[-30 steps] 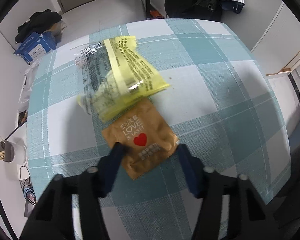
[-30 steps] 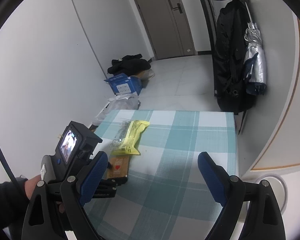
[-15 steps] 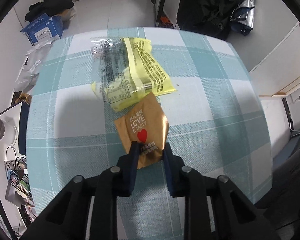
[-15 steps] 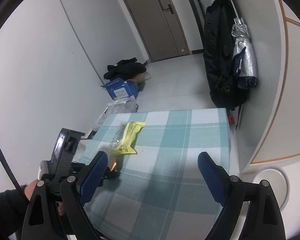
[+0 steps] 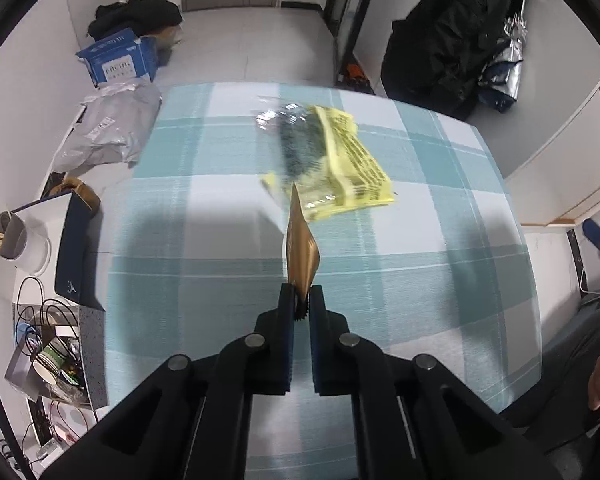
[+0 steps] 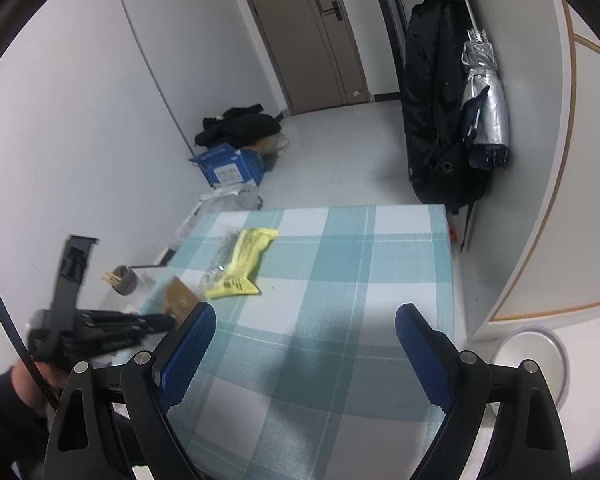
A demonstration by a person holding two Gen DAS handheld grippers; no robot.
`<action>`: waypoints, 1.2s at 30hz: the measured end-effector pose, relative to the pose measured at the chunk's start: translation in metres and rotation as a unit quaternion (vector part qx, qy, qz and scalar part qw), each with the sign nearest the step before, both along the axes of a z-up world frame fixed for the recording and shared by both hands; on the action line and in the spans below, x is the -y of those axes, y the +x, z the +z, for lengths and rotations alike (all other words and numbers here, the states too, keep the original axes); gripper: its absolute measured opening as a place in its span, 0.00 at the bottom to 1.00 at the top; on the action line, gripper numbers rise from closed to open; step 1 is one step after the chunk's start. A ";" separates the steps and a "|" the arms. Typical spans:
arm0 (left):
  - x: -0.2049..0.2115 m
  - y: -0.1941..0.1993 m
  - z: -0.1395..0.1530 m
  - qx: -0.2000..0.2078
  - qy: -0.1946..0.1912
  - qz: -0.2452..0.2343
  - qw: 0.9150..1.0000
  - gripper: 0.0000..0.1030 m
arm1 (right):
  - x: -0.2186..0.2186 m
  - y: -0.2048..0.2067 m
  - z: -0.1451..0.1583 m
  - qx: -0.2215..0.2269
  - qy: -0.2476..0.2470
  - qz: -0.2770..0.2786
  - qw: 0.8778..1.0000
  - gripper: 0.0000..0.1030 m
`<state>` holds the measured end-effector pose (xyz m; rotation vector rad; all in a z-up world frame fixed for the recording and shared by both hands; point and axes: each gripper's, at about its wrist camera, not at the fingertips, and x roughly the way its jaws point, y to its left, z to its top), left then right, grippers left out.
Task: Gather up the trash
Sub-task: 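Grasp the yellow snack bag with the right gripper and lift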
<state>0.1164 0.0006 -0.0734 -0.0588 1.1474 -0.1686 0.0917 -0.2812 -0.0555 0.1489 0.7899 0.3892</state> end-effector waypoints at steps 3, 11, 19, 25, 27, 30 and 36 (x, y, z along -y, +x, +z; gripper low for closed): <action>-0.004 -0.004 0.002 0.015 -0.015 0.002 1.000 0.02 | -0.007 0.003 -0.008 -0.012 -0.014 0.001 1.000 0.89; -0.017 -0.008 0.016 0.063 -0.042 0.005 0.997 0.02 | -0.031 0.020 -0.024 -0.054 -0.034 0.017 0.998 0.89; -0.034 -0.016 0.037 0.118 -0.078 0.012 0.990 0.02 | -0.078 0.073 -0.035 -0.088 -0.029 0.028 0.995 0.88; -0.046 -0.017 0.043 0.134 -0.071 0.017 0.988 0.02 | -0.126 0.118 -0.056 -0.121 -0.015 0.043 0.992 0.88; -0.051 -0.017 0.045 0.145 -0.067 0.022 0.987 0.02 | -0.142 0.128 -0.063 -0.122 -0.019 0.052 0.991 0.88; -0.058 -0.013 0.044 0.145 -0.069 0.033 0.986 0.02 | -0.173 0.138 -0.077 -0.107 -0.046 0.075 0.990 0.89; -0.061 -0.015 0.043 0.148 -0.063 0.035 0.986 0.02 | -0.210 0.142 -0.104 -0.112 -0.129 0.096 0.981 0.88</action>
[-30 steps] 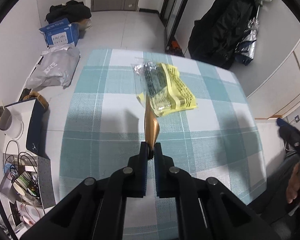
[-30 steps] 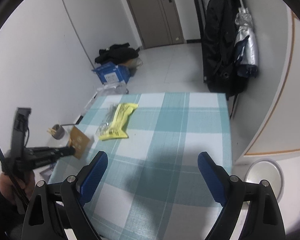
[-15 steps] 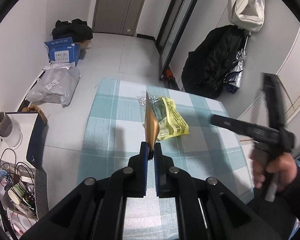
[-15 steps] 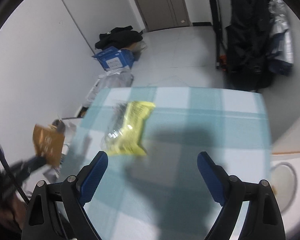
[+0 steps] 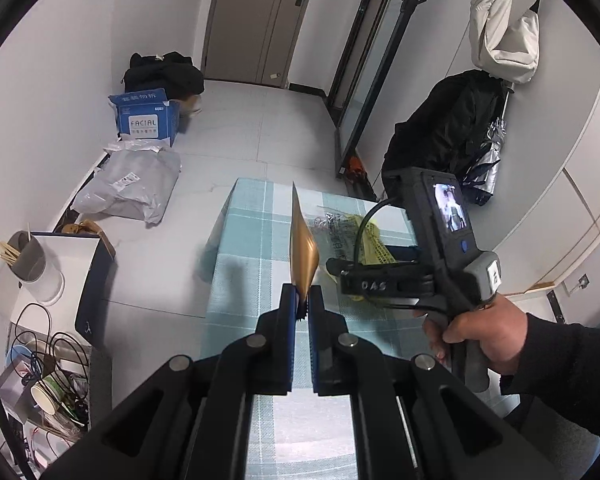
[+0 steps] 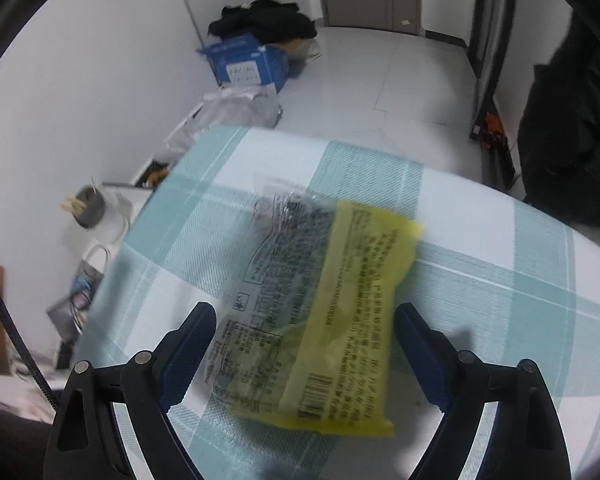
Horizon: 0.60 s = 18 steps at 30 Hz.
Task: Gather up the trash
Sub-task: 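Grasp the yellow snack bag with the right gripper and lift, then carry the sachet in the left gripper while the right carries the yellow bag to the bin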
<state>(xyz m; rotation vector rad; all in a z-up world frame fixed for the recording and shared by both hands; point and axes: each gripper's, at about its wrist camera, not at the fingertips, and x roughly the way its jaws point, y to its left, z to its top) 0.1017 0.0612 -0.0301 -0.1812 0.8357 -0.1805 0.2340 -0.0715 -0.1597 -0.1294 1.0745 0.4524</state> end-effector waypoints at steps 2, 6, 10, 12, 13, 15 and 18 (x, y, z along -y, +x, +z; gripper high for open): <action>-0.001 0.000 -0.001 -0.003 -0.001 0.001 1.000 0.02 | -0.005 -0.005 -0.002 0.017 -0.016 0.014 1.000 0.83; -0.001 0.002 -0.001 -0.006 -0.004 0.004 1.000 0.02 | -0.004 -0.012 -0.002 0.039 -0.045 0.031 0.998 0.66; 0.003 0.002 -0.001 -0.007 -0.001 0.002 1.000 0.02 | 0.015 -0.017 0.003 0.037 -0.024 0.014 0.999 0.57; 0.007 0.003 -0.001 -0.008 0.000 -0.002 1.000 0.02 | 0.028 -0.020 0.005 0.034 -0.007 0.003 0.999 0.54; 0.009 0.003 -0.001 -0.008 0.001 -0.004 1.000 0.02 | 0.033 -0.021 0.006 0.035 -0.005 -0.001 0.999 0.54; 0.013 0.002 -0.001 -0.008 0.003 -0.009 1.000 0.02 | 0.045 -0.024 0.010 0.035 0.008 -0.006 0.999 0.54; 0.023 0.002 0.001 -0.008 0.001 -0.023 1.000 0.02 | 0.064 -0.031 0.022 0.041 0.030 -0.011 0.999 0.54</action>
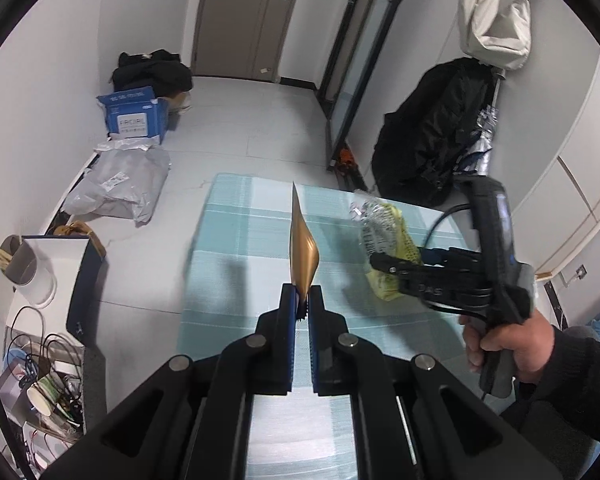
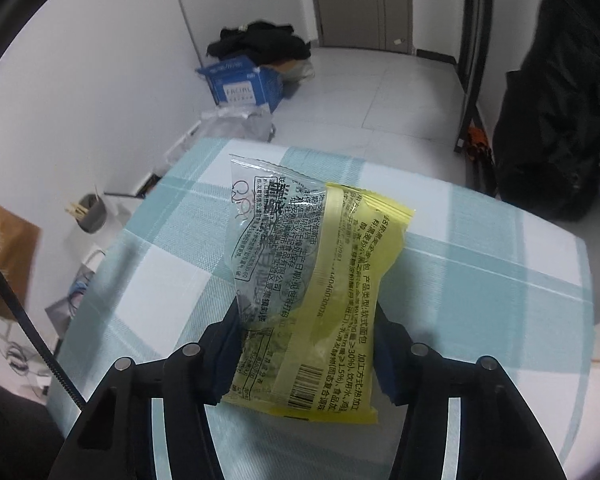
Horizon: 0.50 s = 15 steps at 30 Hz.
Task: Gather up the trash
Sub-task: 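Carry the sachet in the left gripper while the right carries the yellow bag to the bin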
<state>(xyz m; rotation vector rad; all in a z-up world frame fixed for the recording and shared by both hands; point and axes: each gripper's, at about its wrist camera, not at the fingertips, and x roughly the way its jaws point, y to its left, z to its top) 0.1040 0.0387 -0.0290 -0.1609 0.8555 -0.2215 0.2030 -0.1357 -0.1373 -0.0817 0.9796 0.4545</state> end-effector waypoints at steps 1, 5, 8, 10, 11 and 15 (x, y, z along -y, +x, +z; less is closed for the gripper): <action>0.004 0.000 0.001 0.001 0.000 -0.005 1.000 0.02 | 0.011 -0.005 0.006 0.003 0.012 -0.001 1.000 0.54; 0.029 0.000 0.010 0.017 0.018 -0.023 0.999 0.02 | 0.044 -0.016 0.032 0.020 0.032 -0.007 0.999 0.54; 0.052 0.002 0.016 0.020 0.008 -0.048 0.999 0.02 | 0.079 -0.026 0.059 0.040 0.051 -0.020 0.998 0.54; 0.075 0.004 0.023 0.023 0.013 -0.066 0.998 0.02 | 0.109 -0.033 0.080 0.052 0.065 -0.034 0.996 0.54; 0.082 0.003 0.025 0.026 0.015 -0.073 0.997 0.02 | 0.121 -0.036 0.089 0.057 0.069 -0.040 0.995 0.54; 0.129 0.002 0.038 0.037 0.011 -0.116 0.992 0.02 | 0.174 -0.052 0.122 0.085 0.080 -0.070 0.991 0.54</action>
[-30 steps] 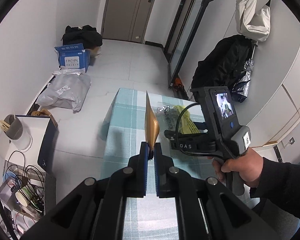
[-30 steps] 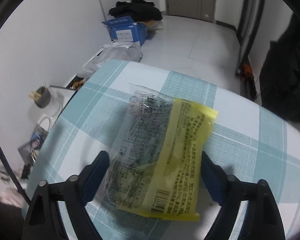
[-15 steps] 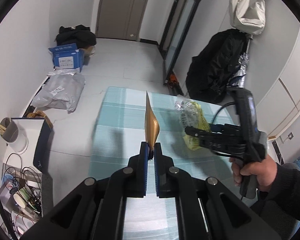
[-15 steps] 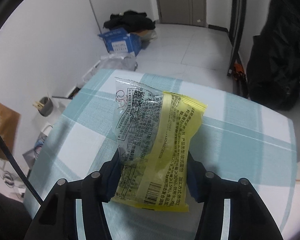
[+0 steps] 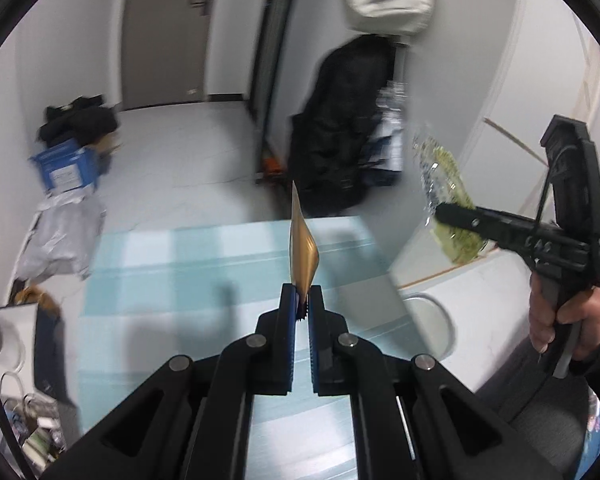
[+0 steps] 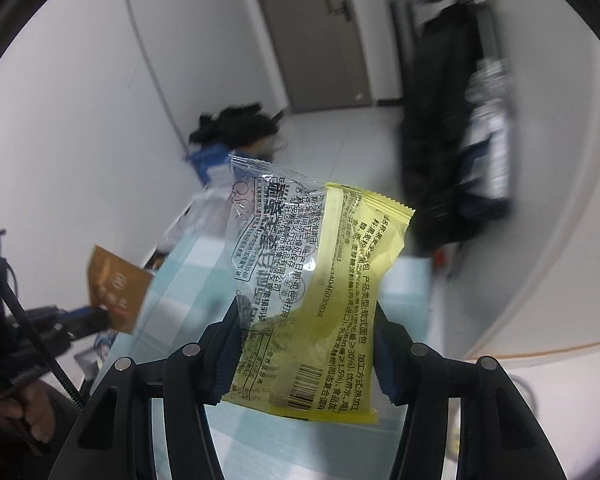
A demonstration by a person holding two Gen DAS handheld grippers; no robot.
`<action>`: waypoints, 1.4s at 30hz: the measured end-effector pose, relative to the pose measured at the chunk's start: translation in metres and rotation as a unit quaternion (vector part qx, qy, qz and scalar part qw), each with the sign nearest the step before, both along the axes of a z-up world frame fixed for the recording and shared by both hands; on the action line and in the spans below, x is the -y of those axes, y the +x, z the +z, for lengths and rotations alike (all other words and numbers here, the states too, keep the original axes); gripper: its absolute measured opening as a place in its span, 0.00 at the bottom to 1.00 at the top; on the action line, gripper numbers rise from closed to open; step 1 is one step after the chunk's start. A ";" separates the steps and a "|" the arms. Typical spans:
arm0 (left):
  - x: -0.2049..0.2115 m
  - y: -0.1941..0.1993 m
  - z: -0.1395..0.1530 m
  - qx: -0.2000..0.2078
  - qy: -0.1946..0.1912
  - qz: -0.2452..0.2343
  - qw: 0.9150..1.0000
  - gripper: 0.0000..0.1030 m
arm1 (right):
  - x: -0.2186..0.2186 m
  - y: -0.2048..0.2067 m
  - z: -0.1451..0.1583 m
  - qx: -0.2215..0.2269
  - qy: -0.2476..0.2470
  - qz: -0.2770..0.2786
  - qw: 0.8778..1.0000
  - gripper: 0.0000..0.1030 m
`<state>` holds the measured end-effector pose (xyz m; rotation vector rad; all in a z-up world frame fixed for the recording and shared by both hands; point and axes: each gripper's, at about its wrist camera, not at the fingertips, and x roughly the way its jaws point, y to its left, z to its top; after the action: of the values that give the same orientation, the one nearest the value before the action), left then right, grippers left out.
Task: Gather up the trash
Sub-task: 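Carry the sachet in the left gripper while the right carries the yellow bag to the bin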
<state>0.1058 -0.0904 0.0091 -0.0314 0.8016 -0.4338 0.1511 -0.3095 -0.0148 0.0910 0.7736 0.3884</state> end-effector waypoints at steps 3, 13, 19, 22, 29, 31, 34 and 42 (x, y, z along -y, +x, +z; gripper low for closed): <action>0.036 -0.003 0.008 0.007 0.003 -0.031 1.000 0.02 | 0.050 -0.017 0.022 0.012 0.017 -0.032 0.999 0.54; 0.164 -0.007 0.010 0.000 0.012 -0.147 0.989 0.02 | 0.213 -0.062 0.032 -0.026 0.045 -0.159 0.986 0.54; 0.229 0.000 -0.011 -0.035 0.021 -0.194 0.980 0.02 | 0.294 -0.082 -0.018 -0.071 0.076 -0.234 0.967 0.54; 0.257 0.009 -0.034 -0.062 0.031 -0.212 0.975 0.02 | 0.320 -0.086 -0.056 -0.105 0.094 -0.260 0.955 0.54; 0.293 0.027 -0.092 -0.138 0.056 -0.230 0.962 0.02 | 0.348 -0.079 -0.147 -0.184 0.136 -0.287 0.930 0.54; 0.300 0.032 -0.109 -0.159 0.065 -0.232 0.958 0.02 | 0.346 -0.077 -0.171 -0.202 0.145 -0.287 0.925 0.54; 0.311 0.036 -0.126 -0.171 0.081 -0.243 0.951 0.02 | 0.344 -0.072 -0.205 -0.231 0.165 -0.286 0.915 0.54; 0.334 0.041 -0.160 -0.239 0.121 -0.271 0.925 0.02 | 0.330 -0.040 -0.268 -0.290 0.217 -0.274 0.891 0.54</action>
<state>0.1468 -0.4245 -0.1513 0.3344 1.3503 -0.8667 0.1115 -0.6392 -0.2826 0.8621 1.1918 -0.0269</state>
